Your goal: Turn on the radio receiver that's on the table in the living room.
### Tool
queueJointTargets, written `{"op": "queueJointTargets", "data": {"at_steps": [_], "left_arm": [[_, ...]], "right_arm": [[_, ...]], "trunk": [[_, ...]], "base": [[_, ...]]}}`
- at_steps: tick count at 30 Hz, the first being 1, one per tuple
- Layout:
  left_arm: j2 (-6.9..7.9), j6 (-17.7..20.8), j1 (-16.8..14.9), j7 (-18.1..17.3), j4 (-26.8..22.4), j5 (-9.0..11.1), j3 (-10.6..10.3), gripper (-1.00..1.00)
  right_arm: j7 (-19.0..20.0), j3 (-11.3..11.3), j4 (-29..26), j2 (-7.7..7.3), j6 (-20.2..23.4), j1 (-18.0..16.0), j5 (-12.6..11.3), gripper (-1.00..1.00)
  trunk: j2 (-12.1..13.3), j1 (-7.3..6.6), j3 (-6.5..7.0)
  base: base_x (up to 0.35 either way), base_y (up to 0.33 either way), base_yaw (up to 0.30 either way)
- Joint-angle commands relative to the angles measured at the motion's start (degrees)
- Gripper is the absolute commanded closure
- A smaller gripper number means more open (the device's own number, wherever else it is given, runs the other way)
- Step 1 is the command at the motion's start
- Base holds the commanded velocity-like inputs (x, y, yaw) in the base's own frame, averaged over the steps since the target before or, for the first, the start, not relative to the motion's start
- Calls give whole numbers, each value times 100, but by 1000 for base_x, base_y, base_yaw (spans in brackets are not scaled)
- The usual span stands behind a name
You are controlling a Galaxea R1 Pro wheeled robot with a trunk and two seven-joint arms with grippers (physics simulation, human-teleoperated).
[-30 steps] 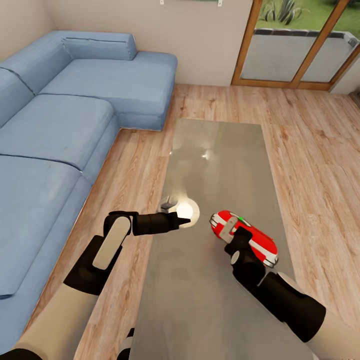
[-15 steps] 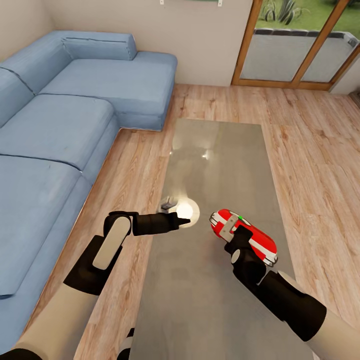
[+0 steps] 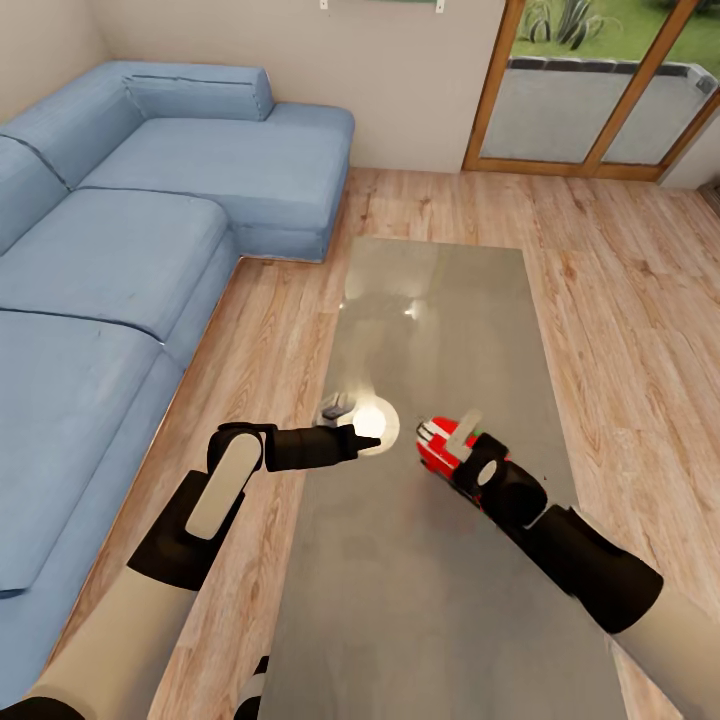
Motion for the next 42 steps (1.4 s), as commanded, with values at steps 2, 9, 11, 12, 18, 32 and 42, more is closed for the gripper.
{"op": "queueJointTargets", "data": {"at_steps": [2,9,11,12,18,32,42], "left_arm": [[4,-3,0,0,-1,2,0,100],[-1,-5,0,0,-1,2,0,100],[-1,-5,0,0,-1,-1,0,100],[-1,-6,0,0,-1,-3,0,100],[6,-6,0,0,7,-7,0,100],[14,-6,0,-4,7,-3,-3,100],[16,-6,0,0,8,-7,-7,100]], "right_arm": [[632,-49,7,-186,0,-231,125,100],[1352,-84,46,-347,0,-540,64,100],[1561,-114,106,-357,0,-643,52,100],[1717,-142,158,-360,0,-708,49,100],[2979,-315,396,-557,0,-970,53,100],[3859,-600,905,-576,0,-985,58,100],[3891,-593,1519,-489,0,-985,84,100]], "trunk": [[0,-1,0],[0,-1,0],[0,-1,0],[0,-1,0],[0,-1,0],[0,-1,0],[0,-1,0]], "base": [[0,0,0],[0,0,0],[0,0,0],[0,0,0],[0,0,0],[0,0,0],[0,0,0]]}}
